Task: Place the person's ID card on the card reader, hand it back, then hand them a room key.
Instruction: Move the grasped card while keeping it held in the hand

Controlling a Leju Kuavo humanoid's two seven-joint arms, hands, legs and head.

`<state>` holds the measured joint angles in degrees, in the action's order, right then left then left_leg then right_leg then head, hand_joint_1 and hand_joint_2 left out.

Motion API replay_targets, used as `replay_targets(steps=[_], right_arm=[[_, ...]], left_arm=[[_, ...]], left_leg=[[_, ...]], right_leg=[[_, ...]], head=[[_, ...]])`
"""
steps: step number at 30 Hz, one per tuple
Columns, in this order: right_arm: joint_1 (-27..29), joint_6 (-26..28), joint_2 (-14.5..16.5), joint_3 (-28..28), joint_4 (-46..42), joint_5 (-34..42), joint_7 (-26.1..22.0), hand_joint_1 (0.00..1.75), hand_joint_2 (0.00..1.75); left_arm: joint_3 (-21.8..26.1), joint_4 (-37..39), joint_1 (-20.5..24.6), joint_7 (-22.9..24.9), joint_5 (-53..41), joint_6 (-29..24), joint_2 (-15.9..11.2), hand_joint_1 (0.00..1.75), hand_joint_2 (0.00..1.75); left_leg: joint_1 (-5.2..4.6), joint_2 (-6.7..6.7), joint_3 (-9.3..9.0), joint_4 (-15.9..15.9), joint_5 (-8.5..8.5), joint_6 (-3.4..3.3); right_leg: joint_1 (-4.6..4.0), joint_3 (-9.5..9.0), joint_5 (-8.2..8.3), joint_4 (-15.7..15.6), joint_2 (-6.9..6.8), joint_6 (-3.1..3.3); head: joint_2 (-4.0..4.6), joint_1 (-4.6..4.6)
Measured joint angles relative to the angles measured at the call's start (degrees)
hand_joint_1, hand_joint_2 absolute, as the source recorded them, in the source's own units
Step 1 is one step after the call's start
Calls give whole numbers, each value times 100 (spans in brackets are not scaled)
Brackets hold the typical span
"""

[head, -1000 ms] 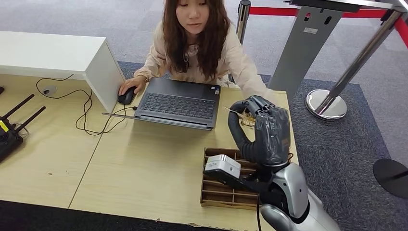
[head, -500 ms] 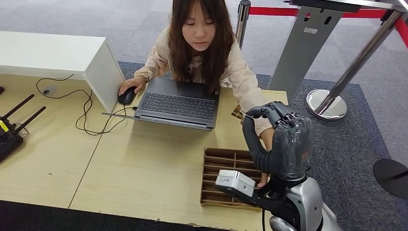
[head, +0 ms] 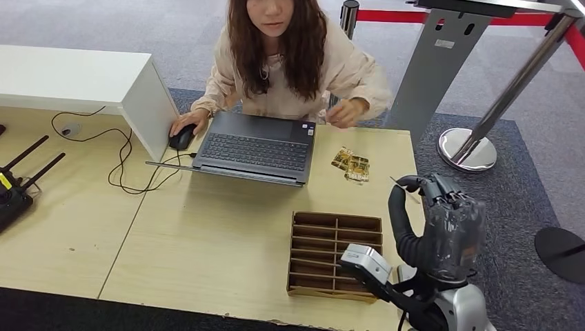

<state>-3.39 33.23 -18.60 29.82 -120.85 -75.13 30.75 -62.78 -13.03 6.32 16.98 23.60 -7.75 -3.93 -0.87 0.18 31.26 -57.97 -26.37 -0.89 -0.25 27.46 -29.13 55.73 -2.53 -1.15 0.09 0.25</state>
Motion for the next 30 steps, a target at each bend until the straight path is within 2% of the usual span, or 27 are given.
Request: replay_targets(steps=[13, 25, 30], right_arm=[[605, 235, -31, -432, 164, -108, 244, 151, 175], [1057, 595, -28, -586, 801, 66, 598, 153, 175], [1231, 610, 8, -654, 1035, 144, 575, 152, 175]], left_arm=[[33, 0, 3, 105, 38, -36, 39, 0, 0], [123, 0, 1, 160, 159, -109, 116, 0, 0], [148, 0, 0, 187, 199, -111, 148, 0, 0]], left_leg=[[0, 0, 0, 0, 0, 0], [0, 0, 0, 0, 0, 0], [0, 0, 0, 0, 0, 0]], right_leg=[[0, -1, 0, 0, 0, 0], [0, -2, 0, 0, -1, 0], [0, -1, 0, 0, -1, 0]], head=[[0, 0], [0, -1], [0, -1]])
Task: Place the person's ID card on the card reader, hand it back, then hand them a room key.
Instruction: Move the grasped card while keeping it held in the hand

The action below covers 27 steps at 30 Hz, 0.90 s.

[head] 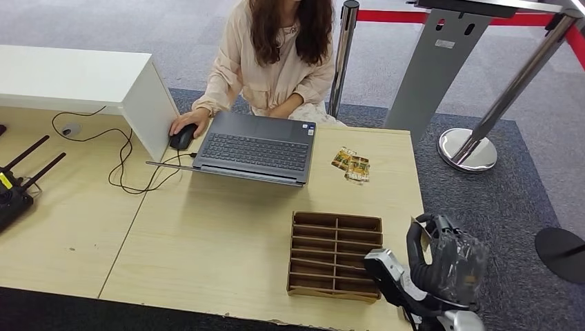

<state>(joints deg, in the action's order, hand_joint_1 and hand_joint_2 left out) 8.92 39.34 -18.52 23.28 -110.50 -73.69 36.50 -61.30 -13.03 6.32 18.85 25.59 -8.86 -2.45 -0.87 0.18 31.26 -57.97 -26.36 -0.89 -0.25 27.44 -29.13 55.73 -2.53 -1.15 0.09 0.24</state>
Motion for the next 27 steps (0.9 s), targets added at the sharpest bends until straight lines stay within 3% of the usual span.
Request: replay_targets(steps=[27], right_arm=[[371, 16, 329, -406, 720, 218, -191, 150, 175]], left_arm=[[108, 0, -3, -32, 63, -66, 44, 0, 0]], left_leg=[[0, -1, -1, 0, 0, 0]], right_leg=[[0, 0, 0, 0, 0, 0]], head=[[0, 0]])
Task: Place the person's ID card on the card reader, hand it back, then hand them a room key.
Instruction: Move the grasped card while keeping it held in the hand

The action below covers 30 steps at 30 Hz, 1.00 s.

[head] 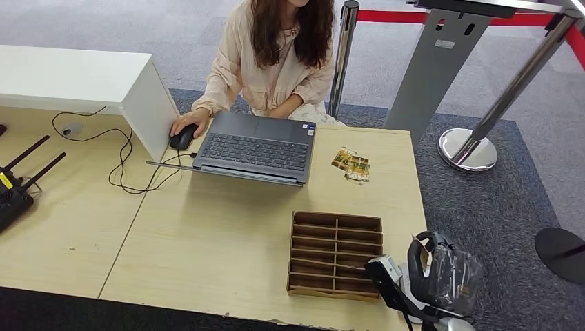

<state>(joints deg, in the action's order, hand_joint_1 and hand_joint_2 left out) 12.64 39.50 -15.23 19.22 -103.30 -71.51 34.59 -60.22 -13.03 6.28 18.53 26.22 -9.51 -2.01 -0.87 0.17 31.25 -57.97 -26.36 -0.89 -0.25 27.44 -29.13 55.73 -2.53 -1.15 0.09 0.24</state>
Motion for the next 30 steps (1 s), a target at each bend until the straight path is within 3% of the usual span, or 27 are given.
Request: replay_targets(steps=[30], right_arm=[[238, 5, 595, -885, 700, 408, -719, 152, 175]], left_arm=[[16, -1, -3, -130, 5, -129, 0, 0, 0]], left_leg=[[0, -1, -3, 0, 0, 0]], right_leg=[[0, -2, 0, 0, 0, 0]], head=[[0, 1]])
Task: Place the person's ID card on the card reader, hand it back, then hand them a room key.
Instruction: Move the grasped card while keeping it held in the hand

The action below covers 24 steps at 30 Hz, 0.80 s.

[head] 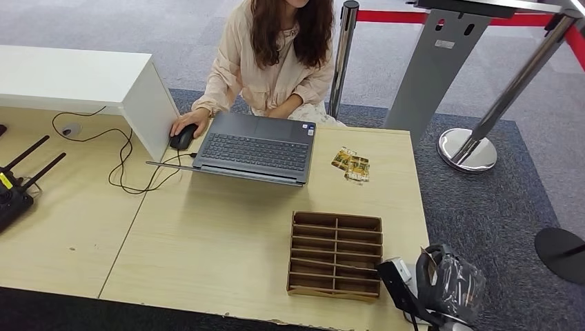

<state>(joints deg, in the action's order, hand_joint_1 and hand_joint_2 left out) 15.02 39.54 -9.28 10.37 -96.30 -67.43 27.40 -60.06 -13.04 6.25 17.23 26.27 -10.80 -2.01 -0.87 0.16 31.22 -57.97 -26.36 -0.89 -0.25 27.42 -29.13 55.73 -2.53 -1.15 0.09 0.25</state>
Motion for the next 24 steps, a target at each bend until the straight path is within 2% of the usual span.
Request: replay_targets(steps=[3, 9, 24], right_arm=[[-9, 2, 58, -81, 24, -2, -52, 152, 175], [0, 2, 82, -108, 138, 46, 205, 151, 175], [-23, 16, 89, -74, 378, 135, 428, 151, 175]], left_arm=[[1, -1, 0, -90, 1, -63, 2, 0, 0], [2, 1, 0, 103, 33, 54, 4, 0, 0], [2, 1, 4, 113, 42, 41, 6, 0, 0]], left_leg=[[0, 0, -1, 0, 0, 0], [0, 0, -1, 0, 0, 0], [0, 0, -7, 0, 0, 0]], right_leg=[[0, -2, 0, 0, 0, 0], [0, -2, 0, 0, 0, 0], [0, -8, 0, 0, 0, 0]], head=[[0, -1], [0, -1], [0, -1]])
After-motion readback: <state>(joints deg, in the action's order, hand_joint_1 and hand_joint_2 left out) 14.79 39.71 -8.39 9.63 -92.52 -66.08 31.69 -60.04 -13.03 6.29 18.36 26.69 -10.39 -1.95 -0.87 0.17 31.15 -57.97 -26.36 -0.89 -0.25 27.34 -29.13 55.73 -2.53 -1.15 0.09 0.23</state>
